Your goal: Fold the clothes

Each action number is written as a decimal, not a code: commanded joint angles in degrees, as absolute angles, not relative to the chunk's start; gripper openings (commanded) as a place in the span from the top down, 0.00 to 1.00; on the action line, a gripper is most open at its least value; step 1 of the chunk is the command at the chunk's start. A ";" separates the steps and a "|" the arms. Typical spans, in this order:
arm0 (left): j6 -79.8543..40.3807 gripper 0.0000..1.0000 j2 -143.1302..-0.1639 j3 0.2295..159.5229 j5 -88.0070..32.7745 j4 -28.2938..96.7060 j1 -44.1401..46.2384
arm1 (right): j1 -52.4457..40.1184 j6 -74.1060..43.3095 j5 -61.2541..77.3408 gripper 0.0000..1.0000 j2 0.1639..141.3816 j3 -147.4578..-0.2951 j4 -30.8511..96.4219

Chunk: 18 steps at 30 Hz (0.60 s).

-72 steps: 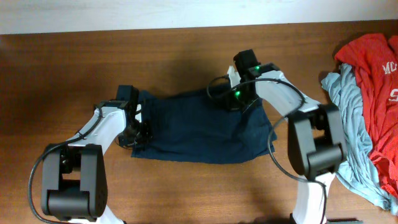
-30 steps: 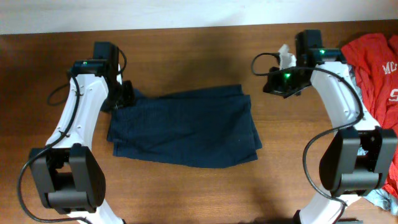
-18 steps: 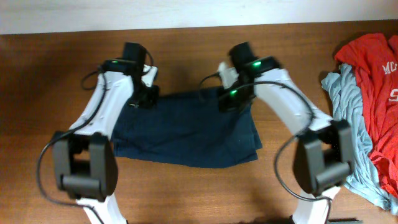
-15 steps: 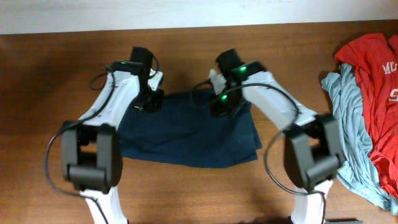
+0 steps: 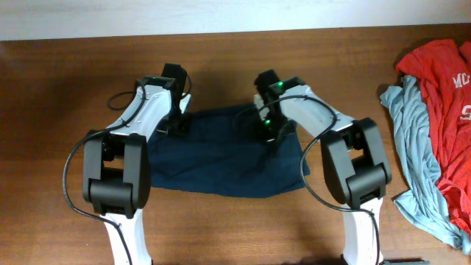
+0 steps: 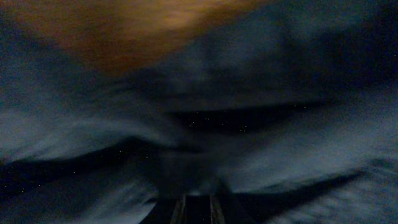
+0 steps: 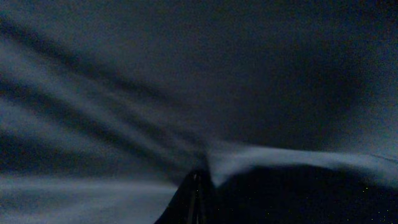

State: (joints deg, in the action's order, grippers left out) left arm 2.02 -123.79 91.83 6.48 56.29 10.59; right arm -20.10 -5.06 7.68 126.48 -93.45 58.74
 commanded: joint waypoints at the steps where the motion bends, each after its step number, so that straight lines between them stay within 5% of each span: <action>1: -0.95 0.84 -125.62 91.94 17.21 54.83 6.81 | -14.50 -7.01 -2.83 0.94 127.98 -92.79 59.64; 9: -0.89 0.81 -125.60 96.79 17.19 57.95 3.31 | -7.62 -7.77 1.15 0.94 127.83 -93.06 62.61; 18: -6.37 0.74 -125.56 118.67 17.15 76.88 3.31 | -3.75 -4.82 8.84 0.94 124.38 -96.97 69.49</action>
State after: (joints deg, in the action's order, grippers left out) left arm -3.25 -125.82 111.55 15.55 73.28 3.40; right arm -4.45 -7.14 5.56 126.50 -94.80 69.06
